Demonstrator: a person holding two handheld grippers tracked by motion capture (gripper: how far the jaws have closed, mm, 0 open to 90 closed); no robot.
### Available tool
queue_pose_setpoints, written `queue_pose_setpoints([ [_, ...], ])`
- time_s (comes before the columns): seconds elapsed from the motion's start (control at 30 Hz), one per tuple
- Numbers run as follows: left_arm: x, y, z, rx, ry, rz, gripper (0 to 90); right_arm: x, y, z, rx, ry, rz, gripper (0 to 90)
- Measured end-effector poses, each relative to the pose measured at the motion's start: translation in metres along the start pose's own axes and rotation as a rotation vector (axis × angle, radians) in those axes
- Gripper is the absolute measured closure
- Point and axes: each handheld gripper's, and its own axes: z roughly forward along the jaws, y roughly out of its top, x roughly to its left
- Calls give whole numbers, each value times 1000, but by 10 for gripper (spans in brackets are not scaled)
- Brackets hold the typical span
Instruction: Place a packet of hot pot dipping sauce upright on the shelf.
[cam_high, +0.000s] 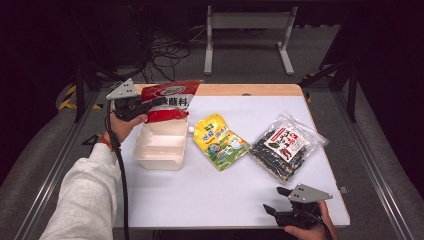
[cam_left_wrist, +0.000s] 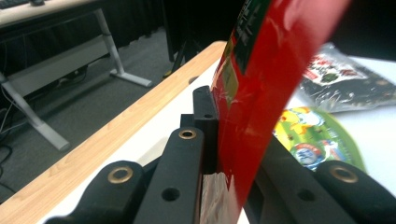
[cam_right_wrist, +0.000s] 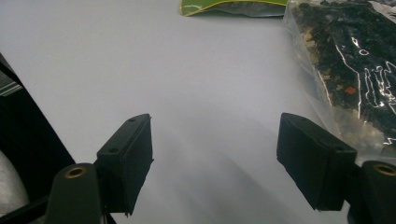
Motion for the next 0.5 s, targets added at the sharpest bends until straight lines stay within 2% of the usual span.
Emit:
queue_pose_setpoints([
  [0.07, 4, -2, 4, 9, 5, 3, 899, 1, -2, -1, 2, 3, 1, 270],
  [0.2, 10, -11, 15, 39, 12, -22, 898, 1, -5, -3, 5, 2, 9, 270],
  [0.3, 13, -14, 19, 41, 19, -22, 898, 1, -6, -3, 9, 4, 11, 270],
  [0.37, 16, -17, 24, 54, 35, -26, 897, 2, -6, -2, 13, 10, 3, 277],
  [0.5, 18, -21, 29, 62, 34, -30, 897, 4, -5, 0, 18, 22, -11, 279],
])
